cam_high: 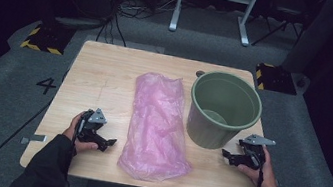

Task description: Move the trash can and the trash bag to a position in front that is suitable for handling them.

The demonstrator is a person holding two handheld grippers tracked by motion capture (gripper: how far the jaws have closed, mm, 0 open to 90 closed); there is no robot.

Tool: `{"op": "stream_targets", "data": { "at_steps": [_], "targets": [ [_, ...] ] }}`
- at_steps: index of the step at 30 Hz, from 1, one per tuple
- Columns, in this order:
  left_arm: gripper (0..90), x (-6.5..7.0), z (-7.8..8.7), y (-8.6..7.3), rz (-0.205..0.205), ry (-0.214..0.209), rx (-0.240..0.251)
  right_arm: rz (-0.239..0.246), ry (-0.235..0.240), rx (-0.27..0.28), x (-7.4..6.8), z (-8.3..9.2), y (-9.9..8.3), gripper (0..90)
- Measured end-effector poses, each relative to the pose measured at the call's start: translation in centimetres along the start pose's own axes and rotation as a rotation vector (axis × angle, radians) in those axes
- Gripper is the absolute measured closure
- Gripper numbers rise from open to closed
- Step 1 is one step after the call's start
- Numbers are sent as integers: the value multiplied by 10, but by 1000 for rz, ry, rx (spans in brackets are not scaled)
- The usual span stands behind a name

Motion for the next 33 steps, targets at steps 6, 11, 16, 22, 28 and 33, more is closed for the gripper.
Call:
{"op": "stream_targets", "data": {
  "at_steps": [6, 11, 16, 22, 28, 33],
  "targets": [
    [5, 0, 0, 0, 0, 0, 0, 1, 1, 0, 0, 0, 0, 115],
    [5, 0, 0, 0, 0, 0, 0, 2, 8, 8, 1, 0, 0, 156],
    [5, 0, 0, 0, 0, 0, 0, -7, 28, 41, 6, 7, 2, 162],
    [4, 0, 0, 0, 0, 0, 0, 70, 17, 96, 13, 25, 20, 161],
    [5, 0, 0, 0, 0, 0, 0, 120, 50, 133, 13, 31, 36, 153],
    [5, 0, 0, 0, 0, 0, 0, 153, 82, 142, 8, 29, 41, 154]
  ]
}}
Point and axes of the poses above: each handheld gripper's, and its own axes: z roughly backward along the jaws, y roughly out of its top, x roughly to its right, the point moved 3 cm from there along -z, roughly forward along the jaws, and after that the axes turned 11 degrees about z, right-handed, at the moved point
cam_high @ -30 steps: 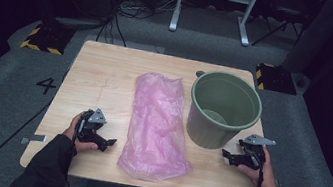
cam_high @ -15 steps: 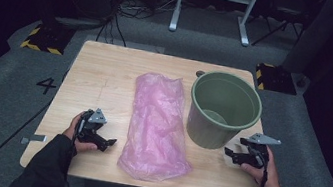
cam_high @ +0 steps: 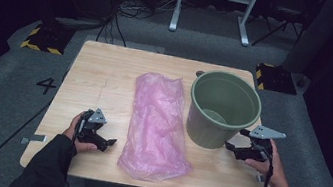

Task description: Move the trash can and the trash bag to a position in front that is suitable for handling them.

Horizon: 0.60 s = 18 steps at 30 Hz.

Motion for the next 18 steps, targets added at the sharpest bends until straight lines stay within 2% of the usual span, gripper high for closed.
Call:
{"op": "stream_targets", "data": {
  "at_steps": [5, 18],
  "targets": [
    [5, 0, 0, 0, 0, 0, 0, 3, 10, 3, -1, -7, 5, 149],
    [5, 0, 0, 0, 0, 0, 0, 15, -9, 7, 0, -25, 18, 155]
  ]
}}
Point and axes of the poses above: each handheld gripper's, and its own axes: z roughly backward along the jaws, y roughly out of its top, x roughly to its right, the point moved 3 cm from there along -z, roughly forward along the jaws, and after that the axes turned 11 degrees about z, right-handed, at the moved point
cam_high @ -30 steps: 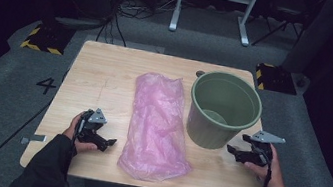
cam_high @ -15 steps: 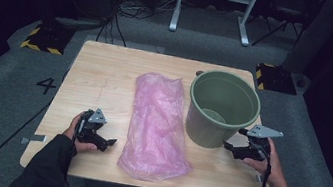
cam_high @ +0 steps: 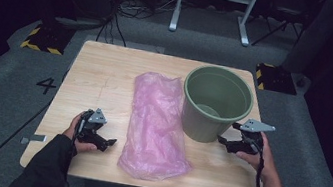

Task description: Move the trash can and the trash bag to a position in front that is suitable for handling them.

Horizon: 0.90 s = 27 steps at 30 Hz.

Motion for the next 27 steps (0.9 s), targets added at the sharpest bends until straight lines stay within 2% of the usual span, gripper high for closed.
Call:
{"op": "stream_targets", "data": {
  "at_steps": [13, 21, 27],
  "targets": [
    [5, 0, 0, 0, 2, 7, 0, -5, 14, 27, -7, -23, 20, 163],
    [5, 1, -1, 1, 9, 9, 0, 9, 11, 35, -11, -35, 29, 162],
    [5, 1, -2, 2, 16, 16, 1, 1, 27, 46, -13, -43, 38, 164]
  ]
}}
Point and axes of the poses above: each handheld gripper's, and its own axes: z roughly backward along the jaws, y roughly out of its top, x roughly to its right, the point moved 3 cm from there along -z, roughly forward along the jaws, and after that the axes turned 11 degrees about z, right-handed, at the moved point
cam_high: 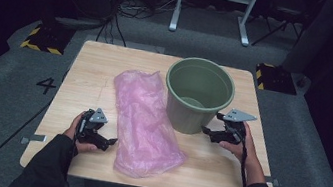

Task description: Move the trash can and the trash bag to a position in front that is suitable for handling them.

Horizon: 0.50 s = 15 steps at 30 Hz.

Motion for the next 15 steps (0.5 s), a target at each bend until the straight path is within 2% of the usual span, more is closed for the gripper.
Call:
{"op": "stream_targets", "data": {
  "at_steps": [11, 15],
  "targets": [
    [5, 0, 0, 0, 0, 0, 0, 6, -18, 8, -4, -19, 12, 166],
    [5, 0, 0, 0, 1, 0, 0, -7, -10, -10, -9, -25, 13, 185]
  ]
}}
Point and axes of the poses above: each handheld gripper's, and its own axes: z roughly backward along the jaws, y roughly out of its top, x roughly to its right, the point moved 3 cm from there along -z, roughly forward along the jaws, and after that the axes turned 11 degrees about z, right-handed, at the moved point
